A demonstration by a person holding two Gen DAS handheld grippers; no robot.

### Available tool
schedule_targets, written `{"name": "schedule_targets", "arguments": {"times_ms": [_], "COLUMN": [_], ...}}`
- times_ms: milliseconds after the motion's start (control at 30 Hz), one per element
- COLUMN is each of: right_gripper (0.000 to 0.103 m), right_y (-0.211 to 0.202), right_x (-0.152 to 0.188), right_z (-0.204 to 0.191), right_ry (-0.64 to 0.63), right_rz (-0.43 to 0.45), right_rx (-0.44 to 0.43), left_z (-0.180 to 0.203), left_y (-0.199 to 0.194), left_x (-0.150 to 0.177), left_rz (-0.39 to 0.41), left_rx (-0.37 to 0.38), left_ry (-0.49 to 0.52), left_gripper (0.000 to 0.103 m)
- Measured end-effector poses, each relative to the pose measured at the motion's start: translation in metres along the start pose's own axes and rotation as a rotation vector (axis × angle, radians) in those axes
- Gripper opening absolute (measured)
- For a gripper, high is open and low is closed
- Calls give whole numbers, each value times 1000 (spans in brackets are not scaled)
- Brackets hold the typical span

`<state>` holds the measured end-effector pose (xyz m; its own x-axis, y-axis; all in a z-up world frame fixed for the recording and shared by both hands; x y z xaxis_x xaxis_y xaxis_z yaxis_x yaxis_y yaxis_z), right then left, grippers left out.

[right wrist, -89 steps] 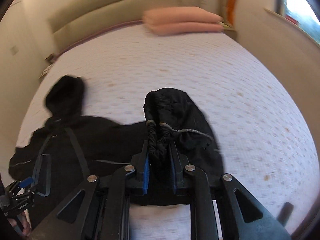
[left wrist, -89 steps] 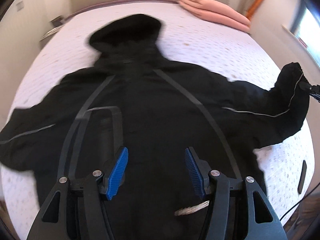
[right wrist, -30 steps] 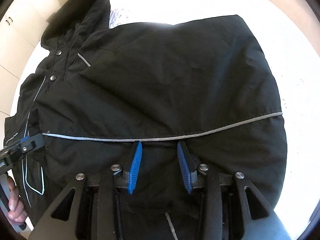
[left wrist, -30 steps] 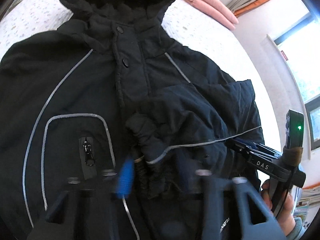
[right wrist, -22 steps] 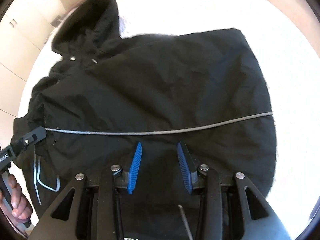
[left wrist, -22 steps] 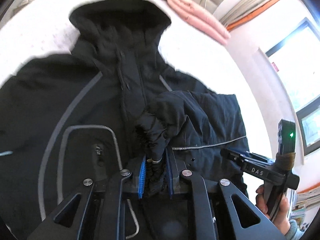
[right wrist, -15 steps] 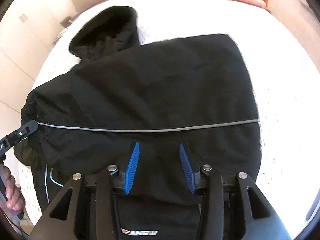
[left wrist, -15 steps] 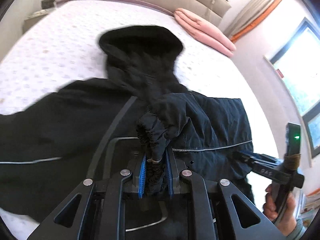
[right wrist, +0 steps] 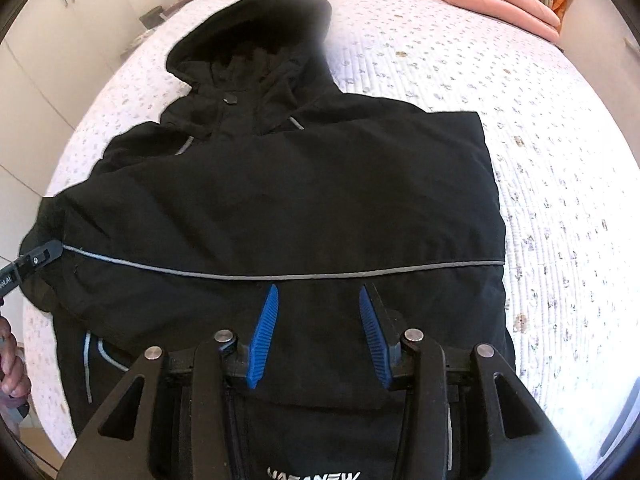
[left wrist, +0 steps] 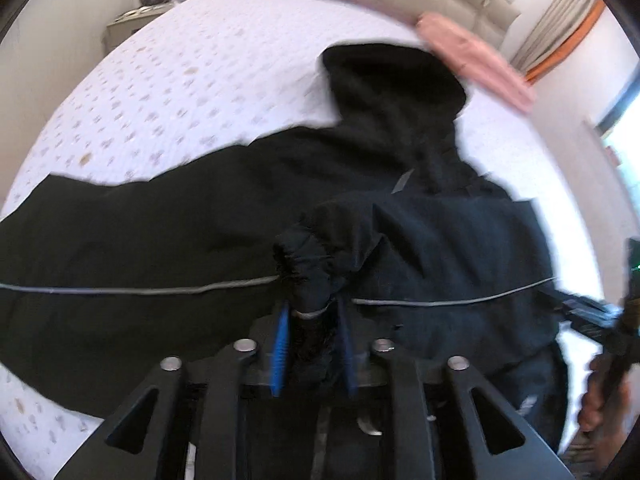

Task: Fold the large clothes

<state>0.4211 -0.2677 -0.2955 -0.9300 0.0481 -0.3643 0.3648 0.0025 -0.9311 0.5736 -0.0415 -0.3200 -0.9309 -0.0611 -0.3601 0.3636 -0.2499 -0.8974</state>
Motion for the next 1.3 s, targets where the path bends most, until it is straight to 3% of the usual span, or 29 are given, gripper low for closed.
{"name": "schedule_targets", "arguments": {"times_ms": [33,167,267,400,467,633,733,933,1133,1300], "right_gripper": [51,53,55,56,56,56,56,56,56,56], "right_y": [7,42,63,64,56,29,29,63,74,64], "right_x": [-1,8,14,7,2,-12,-15,7,8,9], "right_z": [1,8,7,1,-4,-25,-43,-51,-50,-51], "right_ry": [1,6,-20,-57,-29,-29,-37,-18,-13,-2], "right_rz": [-6,-68,-105,-115,-105,-37,-29,-94,-101,-108], "right_rx": [19,68,105,150,105,68,38,8,17,22], "left_z": [-3,-16,-15,21,44,85,81,60,57,51], "left_y": [6,2,-19,-40,-48,-29,0,48,47,11], "left_x": [3,6,1,-3,-5,5,17,41,38,39], "left_rz": [-15,9,86,125,149,97,31,-77,-77,-49], "left_rx": [-40,-112,-171,-106,-83,-31,-43,-78,-47,20], "left_ry": [2,-8,6,72,129,198,184,147,115,89], "left_gripper": [31,57,58,58,58,58,58,58,58,58]}}
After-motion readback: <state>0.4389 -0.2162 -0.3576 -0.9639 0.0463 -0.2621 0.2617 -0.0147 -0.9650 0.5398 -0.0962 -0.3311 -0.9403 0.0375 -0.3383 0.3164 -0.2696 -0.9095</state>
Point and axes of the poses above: each gripper's, at about its wrist camera, not at the fingertips, and y roughly the way its jaws point, z to its right, x to its underside, the point moved 9 cm from there along y, roughly the way its jaws point, and after that the axes turned 7 degrees about -y, right-handed, at the moved point
